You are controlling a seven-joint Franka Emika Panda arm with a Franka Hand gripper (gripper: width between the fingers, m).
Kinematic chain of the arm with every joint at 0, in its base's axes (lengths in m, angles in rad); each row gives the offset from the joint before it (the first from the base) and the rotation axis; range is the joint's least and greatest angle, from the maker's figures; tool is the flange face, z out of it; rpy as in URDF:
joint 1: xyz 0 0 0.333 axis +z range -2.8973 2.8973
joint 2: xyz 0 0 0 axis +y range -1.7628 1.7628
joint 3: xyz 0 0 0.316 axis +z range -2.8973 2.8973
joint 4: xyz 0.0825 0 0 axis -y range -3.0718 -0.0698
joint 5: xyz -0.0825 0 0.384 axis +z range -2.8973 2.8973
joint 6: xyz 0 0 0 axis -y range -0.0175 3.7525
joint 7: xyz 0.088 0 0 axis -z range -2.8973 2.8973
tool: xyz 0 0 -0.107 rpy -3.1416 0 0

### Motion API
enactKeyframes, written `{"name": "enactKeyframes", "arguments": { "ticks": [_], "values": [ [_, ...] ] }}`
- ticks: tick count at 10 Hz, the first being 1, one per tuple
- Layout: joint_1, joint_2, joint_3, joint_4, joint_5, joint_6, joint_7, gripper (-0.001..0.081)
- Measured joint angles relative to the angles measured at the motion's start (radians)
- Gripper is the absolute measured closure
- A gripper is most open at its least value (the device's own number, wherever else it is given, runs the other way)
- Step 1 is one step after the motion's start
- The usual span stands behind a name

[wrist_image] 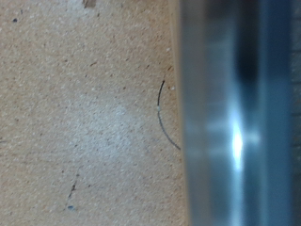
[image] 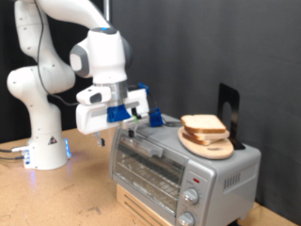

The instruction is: Make a piece of toast with the oven

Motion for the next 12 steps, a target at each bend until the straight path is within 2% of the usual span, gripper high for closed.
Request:
{"name": "enactKeyframes", "arguments": {
  "ticks": [4,7,10,12],
  "values": [
    [-0.035,0.018,-0.012,-0.007,-0.044,0.035,0.000,-0.0002],
    [-0.093,0.035,-0.021,-0.016,-0.137,0.068,0.005,-0.0002],
    [-0.147,0.110,-0.026,-0.005,-0.187,0.144,0.081,-0.0002],
    [-0.162,0.185,-0.031,0.046,-0.182,0.186,0.104,-0.0002]
  ]
}}
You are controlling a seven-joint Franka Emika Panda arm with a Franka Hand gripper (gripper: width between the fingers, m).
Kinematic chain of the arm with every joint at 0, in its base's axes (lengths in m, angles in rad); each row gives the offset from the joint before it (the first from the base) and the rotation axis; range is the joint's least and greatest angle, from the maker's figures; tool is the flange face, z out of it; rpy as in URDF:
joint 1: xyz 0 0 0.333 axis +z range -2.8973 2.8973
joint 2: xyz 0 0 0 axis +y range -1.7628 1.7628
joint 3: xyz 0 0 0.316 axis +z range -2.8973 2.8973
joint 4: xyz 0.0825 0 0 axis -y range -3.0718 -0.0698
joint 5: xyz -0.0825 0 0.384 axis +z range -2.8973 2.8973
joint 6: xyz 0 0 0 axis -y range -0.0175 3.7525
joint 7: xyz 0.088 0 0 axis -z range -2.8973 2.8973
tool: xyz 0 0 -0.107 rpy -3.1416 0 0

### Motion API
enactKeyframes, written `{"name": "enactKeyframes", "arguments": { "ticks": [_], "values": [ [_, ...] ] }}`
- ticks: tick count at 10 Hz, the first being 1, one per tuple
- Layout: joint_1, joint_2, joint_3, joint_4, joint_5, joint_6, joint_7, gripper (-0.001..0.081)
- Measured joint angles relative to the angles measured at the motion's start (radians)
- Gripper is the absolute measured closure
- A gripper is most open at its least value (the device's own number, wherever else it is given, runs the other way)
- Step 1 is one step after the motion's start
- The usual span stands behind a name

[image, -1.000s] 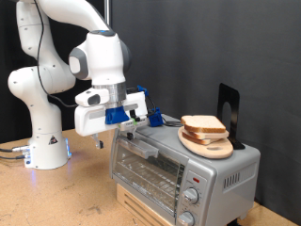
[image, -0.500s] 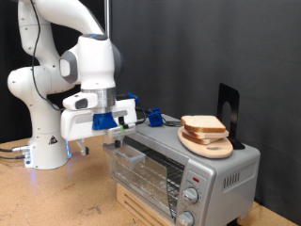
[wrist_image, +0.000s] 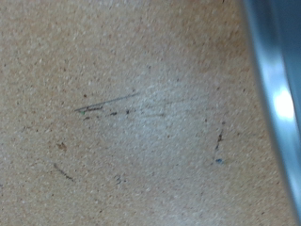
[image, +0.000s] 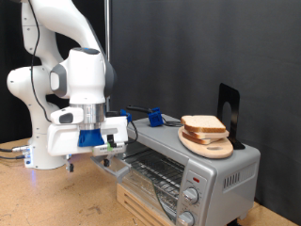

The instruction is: Make a piece of toast with the oven

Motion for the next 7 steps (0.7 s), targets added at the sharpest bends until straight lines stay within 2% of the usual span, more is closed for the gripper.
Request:
{"name": "enactKeyframes", "arguments": {
  "ticks": [2,4,7],
  "values": [
    [-0.007,0.047,-0.010,0.039,0.017,0.001,-0.039,-0.0002],
    [-0.016,0.061,-0.015,0.044,0.034,-0.009,-0.100,-0.0002],
    [-0.033,0.074,-0.037,0.026,-0.044,-0.013,-0.106,-0.0002]
  ]
}}
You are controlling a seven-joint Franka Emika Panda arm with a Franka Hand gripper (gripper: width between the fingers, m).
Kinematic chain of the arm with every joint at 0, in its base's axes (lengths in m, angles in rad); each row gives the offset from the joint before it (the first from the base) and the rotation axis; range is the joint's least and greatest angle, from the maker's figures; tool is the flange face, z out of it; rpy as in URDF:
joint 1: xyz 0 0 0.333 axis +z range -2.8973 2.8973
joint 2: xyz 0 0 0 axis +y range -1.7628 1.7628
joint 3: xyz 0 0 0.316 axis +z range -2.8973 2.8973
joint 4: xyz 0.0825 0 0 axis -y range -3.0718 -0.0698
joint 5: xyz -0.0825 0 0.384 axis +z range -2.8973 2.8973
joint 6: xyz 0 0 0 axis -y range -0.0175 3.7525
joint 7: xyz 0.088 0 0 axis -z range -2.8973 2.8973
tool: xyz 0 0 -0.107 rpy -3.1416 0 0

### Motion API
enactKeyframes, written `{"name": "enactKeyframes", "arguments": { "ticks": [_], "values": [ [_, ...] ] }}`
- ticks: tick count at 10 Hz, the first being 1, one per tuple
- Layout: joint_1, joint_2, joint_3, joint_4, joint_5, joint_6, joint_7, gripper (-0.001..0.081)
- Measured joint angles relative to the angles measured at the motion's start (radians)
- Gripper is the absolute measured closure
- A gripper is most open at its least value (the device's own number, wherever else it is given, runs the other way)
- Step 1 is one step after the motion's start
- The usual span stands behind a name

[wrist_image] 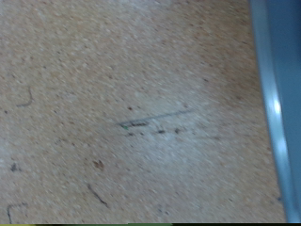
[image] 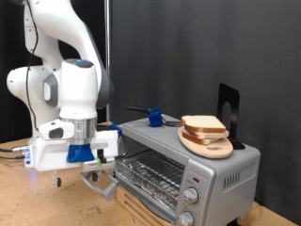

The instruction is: Make a piece of toast with the oven

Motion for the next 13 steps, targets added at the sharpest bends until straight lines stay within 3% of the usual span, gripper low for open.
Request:
{"name": "enactKeyframes", "arguments": {
  "ticks": [4,8,11,13],
  "values": [
    [-0.006,0.072,-0.039,-0.012,-0.138,0.086,0.141,-0.0002],
    [-0.008,0.150,-0.056,0.000,-0.157,0.153,0.183,-0.0002],
    [-0.009,0.164,-0.058,0.002,-0.171,0.111,0.175,-0.0002],
    [-0.008,0.165,-0.070,-0.026,-0.242,0.073,0.181,-0.0002]
  ]
}}
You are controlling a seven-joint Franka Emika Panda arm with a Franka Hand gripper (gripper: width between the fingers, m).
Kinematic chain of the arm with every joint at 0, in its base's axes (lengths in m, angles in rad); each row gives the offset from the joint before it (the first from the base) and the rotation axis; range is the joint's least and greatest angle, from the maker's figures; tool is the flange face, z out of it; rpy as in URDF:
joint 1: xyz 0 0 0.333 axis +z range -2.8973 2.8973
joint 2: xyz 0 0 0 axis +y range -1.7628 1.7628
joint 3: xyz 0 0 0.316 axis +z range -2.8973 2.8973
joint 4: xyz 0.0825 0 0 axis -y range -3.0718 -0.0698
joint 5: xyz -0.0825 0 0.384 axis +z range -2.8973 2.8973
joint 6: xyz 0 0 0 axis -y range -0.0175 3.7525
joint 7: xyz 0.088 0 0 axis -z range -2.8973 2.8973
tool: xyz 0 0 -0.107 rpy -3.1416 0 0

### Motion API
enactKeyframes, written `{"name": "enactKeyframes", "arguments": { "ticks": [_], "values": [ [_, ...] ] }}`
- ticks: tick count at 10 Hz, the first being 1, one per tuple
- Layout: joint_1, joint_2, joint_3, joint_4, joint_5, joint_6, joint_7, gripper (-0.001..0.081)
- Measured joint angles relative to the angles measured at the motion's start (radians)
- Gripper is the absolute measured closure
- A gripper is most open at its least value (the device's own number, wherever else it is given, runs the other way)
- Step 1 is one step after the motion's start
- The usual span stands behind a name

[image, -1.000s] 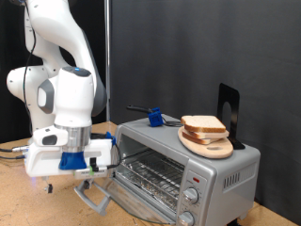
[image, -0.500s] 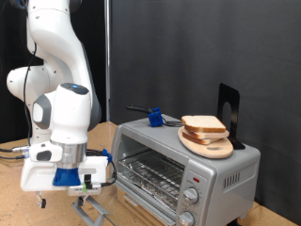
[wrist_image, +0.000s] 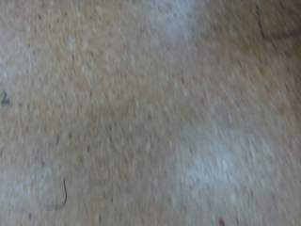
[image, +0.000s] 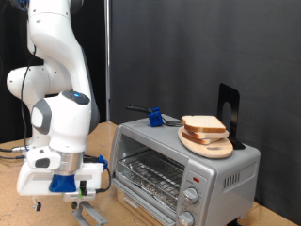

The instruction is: Make a piece of toast with the oven

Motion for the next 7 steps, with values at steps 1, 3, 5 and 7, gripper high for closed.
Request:
{"name": "enactKeyframes", "arguments": {
  "ticks": [1,3,5,7],
  "values": [
    [0.000,0.000,-0.007,-0.020,-0.028,0.003,0.011,-0.0002],
    [0.001,-0.006,-0.027,-0.045,-0.086,0.039,0.077,-0.0002],
    [-0.009,-0.045,-0.041,-0.082,-0.060,0.109,0.069,-0.0002],
    [-0.029,-0.129,-0.011,-0.116,0.193,0.098,-0.155,-0.0002]
  ]
}}
